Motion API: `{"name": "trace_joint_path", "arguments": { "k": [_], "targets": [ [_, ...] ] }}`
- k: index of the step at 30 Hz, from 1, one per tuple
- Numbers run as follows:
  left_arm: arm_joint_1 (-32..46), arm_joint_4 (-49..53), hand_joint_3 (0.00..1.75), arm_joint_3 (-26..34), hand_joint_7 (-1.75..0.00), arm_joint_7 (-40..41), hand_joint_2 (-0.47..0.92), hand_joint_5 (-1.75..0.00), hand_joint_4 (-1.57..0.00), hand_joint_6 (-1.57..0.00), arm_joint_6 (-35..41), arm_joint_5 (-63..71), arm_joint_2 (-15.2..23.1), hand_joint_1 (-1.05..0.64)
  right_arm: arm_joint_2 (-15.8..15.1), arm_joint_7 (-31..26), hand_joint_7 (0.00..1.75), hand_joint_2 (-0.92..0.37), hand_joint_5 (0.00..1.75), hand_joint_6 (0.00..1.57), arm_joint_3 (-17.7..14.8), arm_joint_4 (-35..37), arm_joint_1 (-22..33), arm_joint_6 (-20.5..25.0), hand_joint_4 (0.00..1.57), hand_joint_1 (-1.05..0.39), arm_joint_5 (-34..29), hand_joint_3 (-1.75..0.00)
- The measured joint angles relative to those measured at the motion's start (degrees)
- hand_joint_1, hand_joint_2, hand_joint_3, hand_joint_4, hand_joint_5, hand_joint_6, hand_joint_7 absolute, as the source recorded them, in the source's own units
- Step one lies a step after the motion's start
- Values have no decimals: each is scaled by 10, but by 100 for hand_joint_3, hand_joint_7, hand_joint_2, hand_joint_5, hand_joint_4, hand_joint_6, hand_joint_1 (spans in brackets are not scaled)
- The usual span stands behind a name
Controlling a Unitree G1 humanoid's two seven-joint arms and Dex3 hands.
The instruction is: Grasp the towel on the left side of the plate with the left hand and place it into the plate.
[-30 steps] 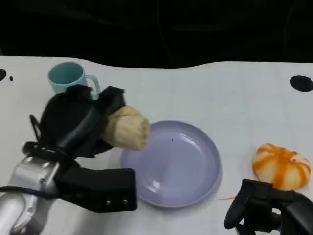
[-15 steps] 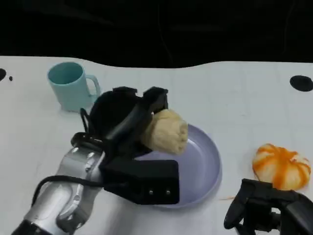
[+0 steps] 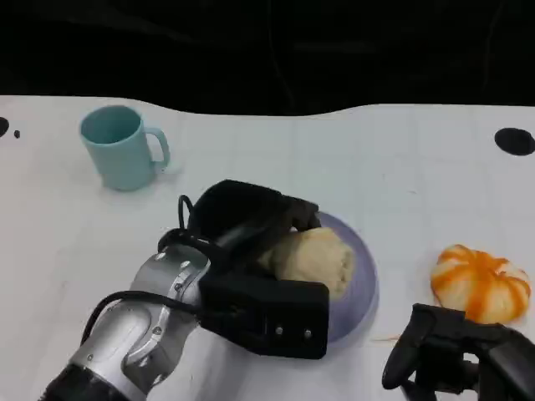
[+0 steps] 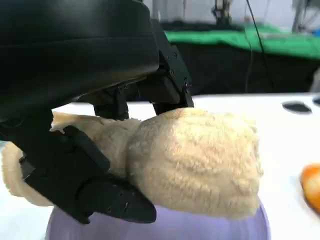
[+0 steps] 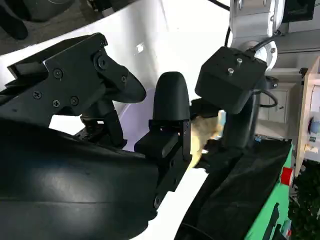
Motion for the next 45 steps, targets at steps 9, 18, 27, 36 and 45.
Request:
{"name": "trace_joint_path", "arguments": {
  "k": [9, 18, 27, 36, 45],
  "targets": [
    [0, -64, 16, -4, 0, -103, 92, -45, -4, -17, 22, 2, 24, -87, 1, -1, 140, -59, 175, 66, 0, 0, 0, 0, 72, -6, 0, -110],
    [12, -173, 14, 32, -1, -183, 92, -49, -6, -19, 38, -20, 76, -88, 5, -2, 141, -58, 175, 65, 1, 0, -1, 2, 72, -7, 2, -111],
    [111, -287, 23, 154, -5, -215, 92, -61, -20, -28, 42, -196, 108, -66, 3, -3, 140, -59, 173, 65, 1, 2, -3, 2, 71, -8, 1, -106],
    [257, -353, 55, 266, -27, -164, 75, -100, -65, -72, 42, -433, 19, -17, 3, -1, 140, -60, 175, 65, 0, 2, -3, 4, 73, -7, 4, -107],
    [390, -480, 128, 307, -136, -46, 54, -167, -78, -73, 208, -570, -88, -13, 1, -1, 141, -59, 174, 65, 1, 6, -7, 2, 71, -5, 4, -108]
  ]
}}
